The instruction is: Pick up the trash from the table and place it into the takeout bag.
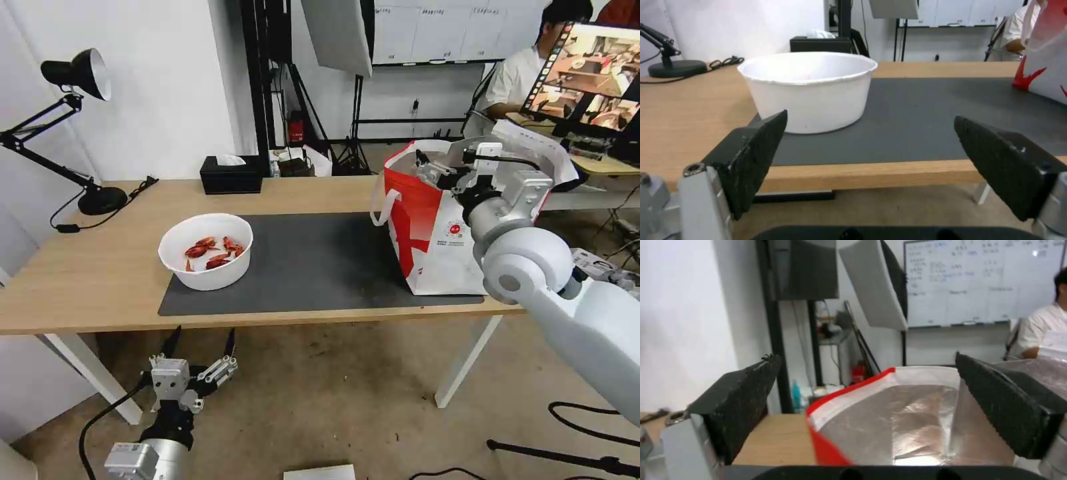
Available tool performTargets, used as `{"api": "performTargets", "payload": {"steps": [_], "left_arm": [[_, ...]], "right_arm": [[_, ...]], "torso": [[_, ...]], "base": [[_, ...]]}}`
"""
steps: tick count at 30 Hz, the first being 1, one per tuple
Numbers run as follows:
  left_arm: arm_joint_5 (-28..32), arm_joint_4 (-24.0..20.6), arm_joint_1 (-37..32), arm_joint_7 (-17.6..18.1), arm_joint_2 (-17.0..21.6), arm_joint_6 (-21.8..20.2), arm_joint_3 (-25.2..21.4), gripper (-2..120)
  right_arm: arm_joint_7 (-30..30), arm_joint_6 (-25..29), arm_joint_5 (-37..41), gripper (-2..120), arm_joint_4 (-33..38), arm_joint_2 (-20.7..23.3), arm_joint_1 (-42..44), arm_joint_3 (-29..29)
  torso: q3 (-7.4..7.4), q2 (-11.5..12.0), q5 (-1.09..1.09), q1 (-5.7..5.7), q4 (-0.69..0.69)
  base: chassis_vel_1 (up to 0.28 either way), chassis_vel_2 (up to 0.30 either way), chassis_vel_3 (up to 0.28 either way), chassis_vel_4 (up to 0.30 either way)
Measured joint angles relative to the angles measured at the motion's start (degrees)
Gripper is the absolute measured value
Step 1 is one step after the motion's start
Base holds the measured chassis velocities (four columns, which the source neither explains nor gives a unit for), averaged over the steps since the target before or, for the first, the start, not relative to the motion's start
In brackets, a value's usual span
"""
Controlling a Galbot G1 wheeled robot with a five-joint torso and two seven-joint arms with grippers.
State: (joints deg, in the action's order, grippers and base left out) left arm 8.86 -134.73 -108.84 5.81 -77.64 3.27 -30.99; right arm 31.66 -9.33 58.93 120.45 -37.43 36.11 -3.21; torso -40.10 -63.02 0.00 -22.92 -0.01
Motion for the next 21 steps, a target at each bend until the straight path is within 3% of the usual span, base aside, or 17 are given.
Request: {"api": "performTargets", "payload": {"steps": [9, 16, 21], "left_arm": [[-0.18, -0.46, 0.02, 0.01, -0.62, 0.0, 0.1, 100], [-1.0, -0.16, -0.09, 0.02, -0.97, -0.02, 0.17, 100], [-1.02, 0.23, -0.12, 0.03, -0.96, -0.06, 0.16, 100]], "right_arm": [[-3.66, 7.37, -7.73, 100, 8.42, 1.93, 17.08, -6.46], [-6.67, 12.27, -20.24, 100, 11.31, -2.94, 39.34, -11.79], [-7.96, 15.03, -26.58, 100, 10.87, -6.98, 49.43, -13.44]], "torso": [[0.0, -0.01, 0.0, 0.0, 0.01], [0.01, -0.01, 0.0, 0.01, 0.01], [0.0, -0.01, 0.0, 0.01, 0.01]], "base": [[0.0, 0.0, 0.0, 0.0], [0.0, 0.0, 0.0, 0.0], [0.0, 0.0, 0.0, 0.0]]}}
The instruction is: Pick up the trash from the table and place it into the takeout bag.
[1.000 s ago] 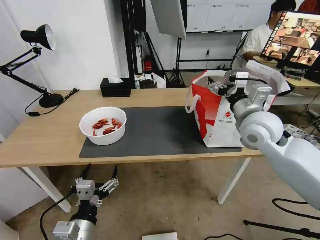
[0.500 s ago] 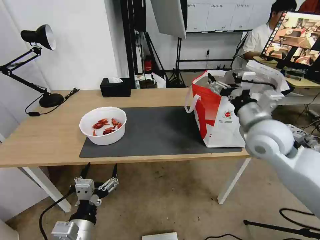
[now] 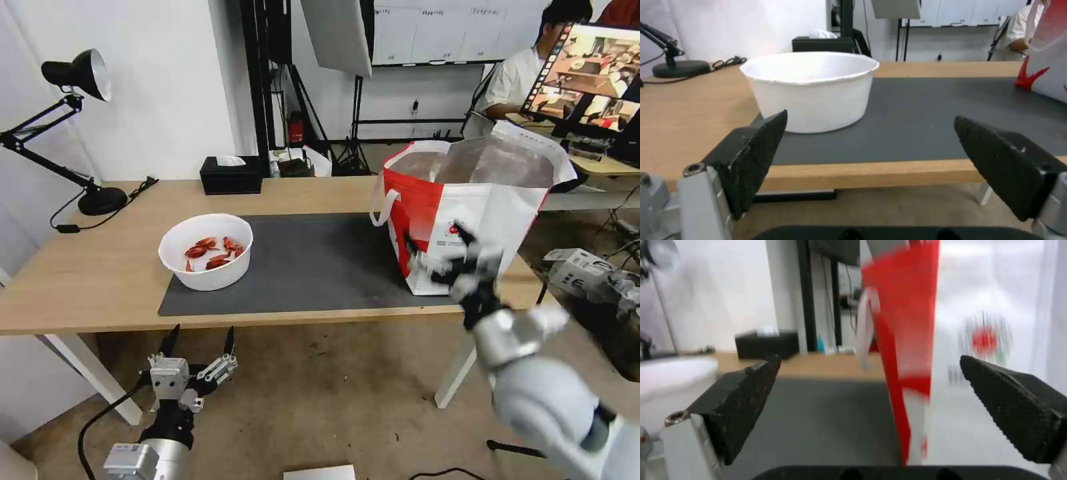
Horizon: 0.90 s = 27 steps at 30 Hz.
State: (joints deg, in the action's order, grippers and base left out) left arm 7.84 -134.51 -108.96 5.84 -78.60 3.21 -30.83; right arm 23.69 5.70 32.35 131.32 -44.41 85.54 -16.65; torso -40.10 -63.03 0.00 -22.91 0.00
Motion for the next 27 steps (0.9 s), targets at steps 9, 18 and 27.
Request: {"api": "performTargets", "payload": {"steps": [9, 18, 27], "left_arm": [[-0.4, 0.8, -0.19, -0.04, 0.07, -0.09, 0.22, 100], [-0.48, 1.08, -0.48, -0.11, 0.19, -0.22, 0.29, 100], [-0.63, 1.12, -0.63, -0.16, 0.03, -0.22, 0.59, 100]], "right_arm": [[-2.5, 3.81, -9.41, 100, -3.24, -6.27, 11.38, -0.08], [-3.07, 4.46, -11.75, 100, -5.28, -8.58, 12.84, 1.3], [-3.05, 4.46, -12.0, 100, -5.55, -8.99, 13.32, 1.34]], "torso": [[0.0, 0.0, 0.0, 0.0, 0.0], [0.0, 0.0, 0.0, 0.0, 0.0], [0.0, 0.0, 0.0, 0.0, 0.0]], "base": [[0.0, 0.0, 0.0, 0.0], [0.0, 0.0, 0.0, 0.0], [0.0, 0.0, 0.0, 0.0]]}}
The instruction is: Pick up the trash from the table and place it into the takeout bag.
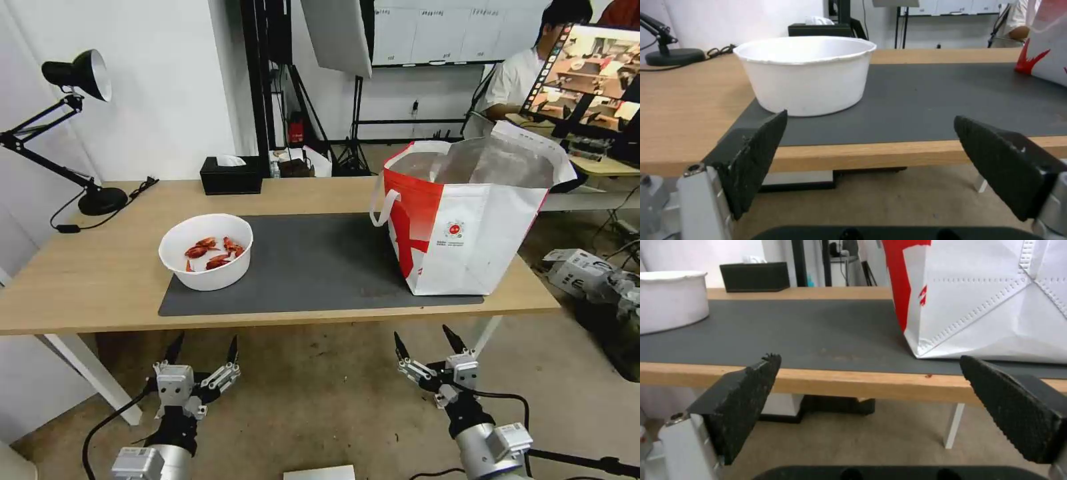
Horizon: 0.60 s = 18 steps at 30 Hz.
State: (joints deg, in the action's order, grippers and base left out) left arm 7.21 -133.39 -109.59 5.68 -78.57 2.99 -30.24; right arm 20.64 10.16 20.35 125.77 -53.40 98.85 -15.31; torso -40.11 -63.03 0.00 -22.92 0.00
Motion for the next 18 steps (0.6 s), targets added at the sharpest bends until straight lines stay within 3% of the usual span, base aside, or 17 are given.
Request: {"api": "performTargets", "payload": {"steps": [18], "left_arm": [[-0.36, -0.2, -0.5, -0.09, -0.12, 0.13, 0.26, 100]], "right_arm": [[-0.02, -0.06, -0.09, 100, -0.17, -0.27, 0.54, -0.07]], "torso": [[0.0, 0.0, 0.0, 0.0, 0.0]], "base": [[0.0, 0.0, 0.0, 0.0]]}}
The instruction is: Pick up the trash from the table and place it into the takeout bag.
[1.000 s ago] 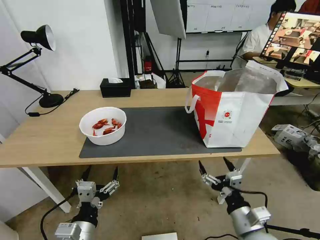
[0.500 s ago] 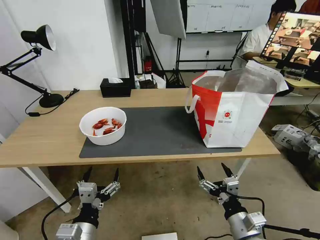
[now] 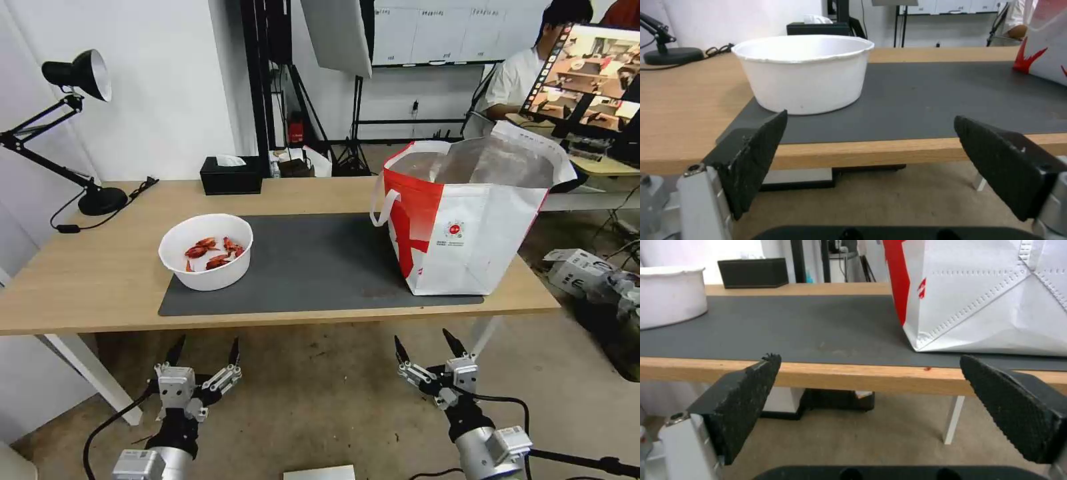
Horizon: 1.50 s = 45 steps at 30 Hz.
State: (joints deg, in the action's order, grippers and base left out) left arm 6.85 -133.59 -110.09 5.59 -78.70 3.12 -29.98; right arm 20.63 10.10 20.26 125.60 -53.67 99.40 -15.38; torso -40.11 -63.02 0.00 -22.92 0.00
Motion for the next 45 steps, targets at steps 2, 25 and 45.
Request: {"api": "performTargets", "payload": {"steps": [2, 25, 45], "left_arm": [[0.0, -0.01, 0.02, -0.02, 0.07, 0.02, 0.0, 100], [0.04, 0.16, 0.28, -0.03, 0.13, 0.11, 0.06, 100], [0.35, 0.26, 0.98, -0.04, 0.5, -0.06, -0.29, 100]], "right_arm": [[-0.02, 0.0, -0.13, 100, 0.0, -0.14, 0.08, 0.0], [-0.93, 0.26, -0.37, 100, -0.33, -0.07, 0.17, -0.25], [-0.83, 0.2, -0.43, 100, -0.38, -0.02, 0.11, -0.29]], "torso": [[0.0, 0.0, 0.0, 0.0, 0.0], [0.0, 0.0, 0.0, 0.0, 0.0], [0.0, 0.0, 0.0, 0.0, 0.0]], "base": [[0.0, 0.0, 0.0, 0.0], [0.0, 0.0, 0.0, 0.0], [0.0, 0.0, 0.0, 0.0]]}}
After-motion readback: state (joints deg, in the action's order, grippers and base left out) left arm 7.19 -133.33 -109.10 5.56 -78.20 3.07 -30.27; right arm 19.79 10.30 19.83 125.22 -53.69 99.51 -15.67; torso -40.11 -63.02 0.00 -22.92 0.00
